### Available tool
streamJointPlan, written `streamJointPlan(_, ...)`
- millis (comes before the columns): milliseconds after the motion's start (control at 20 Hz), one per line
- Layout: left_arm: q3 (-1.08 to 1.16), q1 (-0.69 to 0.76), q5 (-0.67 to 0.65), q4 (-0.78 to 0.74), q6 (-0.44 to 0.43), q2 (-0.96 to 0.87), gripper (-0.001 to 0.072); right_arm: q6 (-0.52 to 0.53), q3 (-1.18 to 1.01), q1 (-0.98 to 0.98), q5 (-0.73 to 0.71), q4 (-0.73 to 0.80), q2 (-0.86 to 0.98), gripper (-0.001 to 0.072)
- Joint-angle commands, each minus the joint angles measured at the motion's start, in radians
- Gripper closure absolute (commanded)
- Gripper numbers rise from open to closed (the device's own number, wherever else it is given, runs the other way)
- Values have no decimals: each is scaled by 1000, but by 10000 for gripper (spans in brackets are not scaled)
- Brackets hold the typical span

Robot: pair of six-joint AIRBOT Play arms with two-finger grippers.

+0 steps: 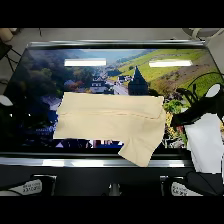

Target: Fold the shirts.

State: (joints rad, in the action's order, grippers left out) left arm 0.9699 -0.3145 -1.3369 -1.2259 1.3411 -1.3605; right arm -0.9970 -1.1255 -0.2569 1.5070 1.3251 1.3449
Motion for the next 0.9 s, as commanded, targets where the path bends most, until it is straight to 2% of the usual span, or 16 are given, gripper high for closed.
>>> streamJointPlan(0,-257,-14,133,21,-37,120,179,7,168,-6,-46,19,-104,331)
streamJointPlan(300,-272,-14,207,106,-28,78,186,6,171,-6,-51,23,-108,328)
streamJointPlan(350,-272,-14,220,126,-21,66,221,6,171,-6,-52,29,-108,328)
streamJointPlan(400,-272,-13,233,153,-21,57,290,6,172,-6,-51,32,-108,326)
streamJointPlan(500,-273,2,249,196,-21,41,325,3,184,-6,-47,33,-113,322)
streamJointPlan(550,-273,16,249,196,-22,35,386,3,207,-6,-51,30,-124,300)
streamJointPlan(600,-273,29,249,195,-27,31,586,3,241,-6,-59,28,-142,285)
streamJointPlan(650,-272,40,249,196,-42,31,682,6,285,-6,-68,20,-168,285)
streamJointPlan(750,-272,44,246,196,-60,32,682,45,382,-6,-90,-27,-225,268)
streamJointPlan(800,-272,40,246,195,-60,34,682,73,433,-6,-105,-63,-249,220)
streamJointPlan(850,-272,36,245,195,-63,37,682,100,479,-6,-121,-97,-262,219)
